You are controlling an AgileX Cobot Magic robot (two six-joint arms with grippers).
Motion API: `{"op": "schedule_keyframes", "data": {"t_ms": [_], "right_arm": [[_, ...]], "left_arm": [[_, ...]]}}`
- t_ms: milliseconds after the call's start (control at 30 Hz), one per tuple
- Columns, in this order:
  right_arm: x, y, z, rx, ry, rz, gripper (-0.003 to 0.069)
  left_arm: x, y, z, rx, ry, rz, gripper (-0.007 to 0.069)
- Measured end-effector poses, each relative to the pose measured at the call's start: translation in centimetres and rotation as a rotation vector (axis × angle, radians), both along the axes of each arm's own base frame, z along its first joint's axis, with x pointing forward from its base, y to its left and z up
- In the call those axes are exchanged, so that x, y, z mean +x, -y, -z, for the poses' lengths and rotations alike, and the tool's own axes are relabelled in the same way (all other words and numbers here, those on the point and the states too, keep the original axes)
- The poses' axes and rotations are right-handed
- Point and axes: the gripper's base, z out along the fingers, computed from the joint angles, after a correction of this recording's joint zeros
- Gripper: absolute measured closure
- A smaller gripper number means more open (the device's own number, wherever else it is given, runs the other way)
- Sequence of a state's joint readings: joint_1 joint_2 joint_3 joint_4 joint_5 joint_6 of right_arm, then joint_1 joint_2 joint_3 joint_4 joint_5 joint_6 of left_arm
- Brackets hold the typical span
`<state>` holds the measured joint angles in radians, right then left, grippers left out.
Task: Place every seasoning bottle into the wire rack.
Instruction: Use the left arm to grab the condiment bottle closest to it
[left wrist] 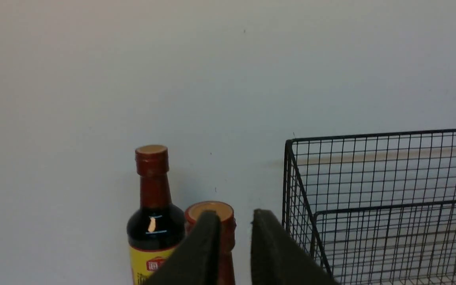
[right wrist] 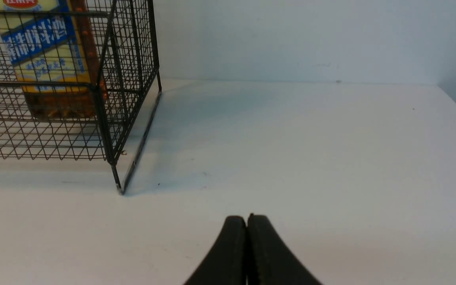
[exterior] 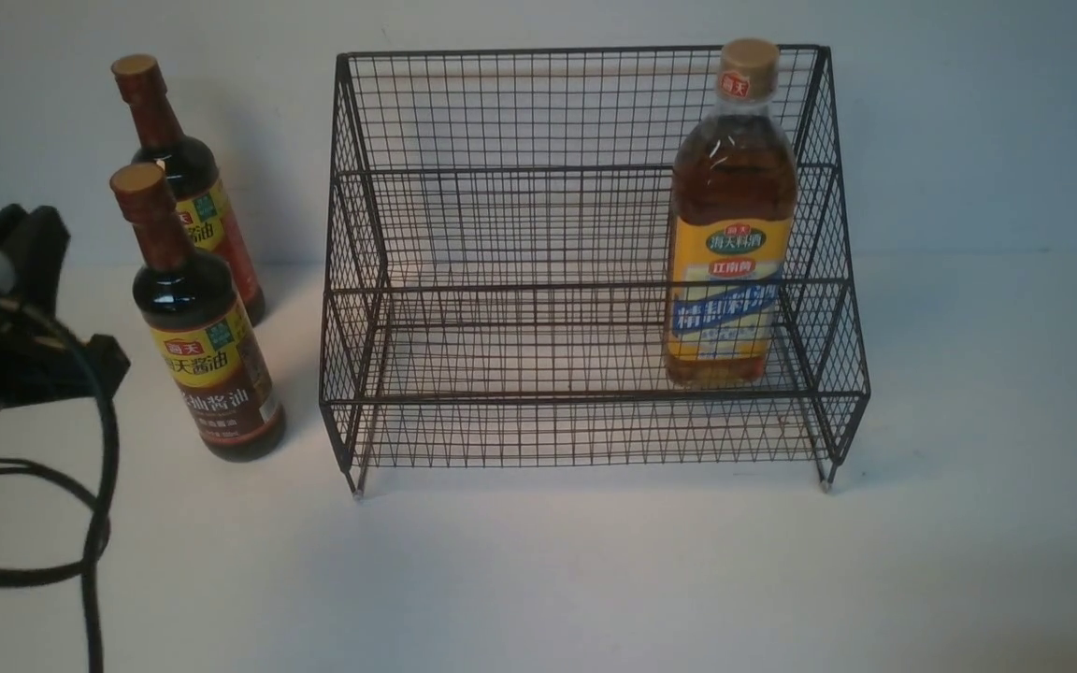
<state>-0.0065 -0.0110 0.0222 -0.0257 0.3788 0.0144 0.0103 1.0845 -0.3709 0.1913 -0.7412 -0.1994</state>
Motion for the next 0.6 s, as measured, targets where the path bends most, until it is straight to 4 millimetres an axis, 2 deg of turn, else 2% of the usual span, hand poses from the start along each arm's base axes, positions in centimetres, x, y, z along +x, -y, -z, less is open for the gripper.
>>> {"op": "schedule_keyframes", "data": {"t_ms": [67, 100, 133, 200, 233, 333, 433, 600], "right_arm": [[0.0, 0.0, 0.0, 0.000, -0.001, 0.000, 0.0669], [0.0, 0.0, 0.0, 0.000, -0.001, 0.000, 0.0669], [0.0, 0.0, 0.0, 0.000, -0.001, 0.000, 0.0669], [0.0, 0.0, 0.0, 0.000, -0.001, 0.000, 0.0669], [0.0, 0.0, 0.0, 0.000, -0.001, 0.000, 0.0669], [0.0, 0.0, 0.0, 0.000, -0.001, 0.000, 0.0669], [0.0, 0.0, 0.0, 0.000, -0.001, 0.000, 0.0669], [0.0, 0.0, 0.0, 0.000, -0.001, 0.000, 0.0669]], "left_arm": [[1.2, 0.0, 0.2, -0.003, -0.025, 0.000, 0.0365], [1.2, 0.0, 0.2, -0.003, -0.025, 0.000, 0.0365], [2.2, 0.0, 0.4, -0.005, -0.042, 0.000, 0.0279], [2.8, 0.0, 0.5, -0.006, -0.052, 0.000, 0.0224], [3.5, 0.0, 0.7, -0.006, -0.062, 0.000, 0.0166], [4.7, -0.1, 1.0, -0.007, -0.084, 0.000, 0.0067], [5.6, -0.2, 1.4, -0.019, -0.102, -0.010, 0.0036], [7.7, -0.5, 2.3, -0.063, -0.137, -0.046, 0.0030]]}}
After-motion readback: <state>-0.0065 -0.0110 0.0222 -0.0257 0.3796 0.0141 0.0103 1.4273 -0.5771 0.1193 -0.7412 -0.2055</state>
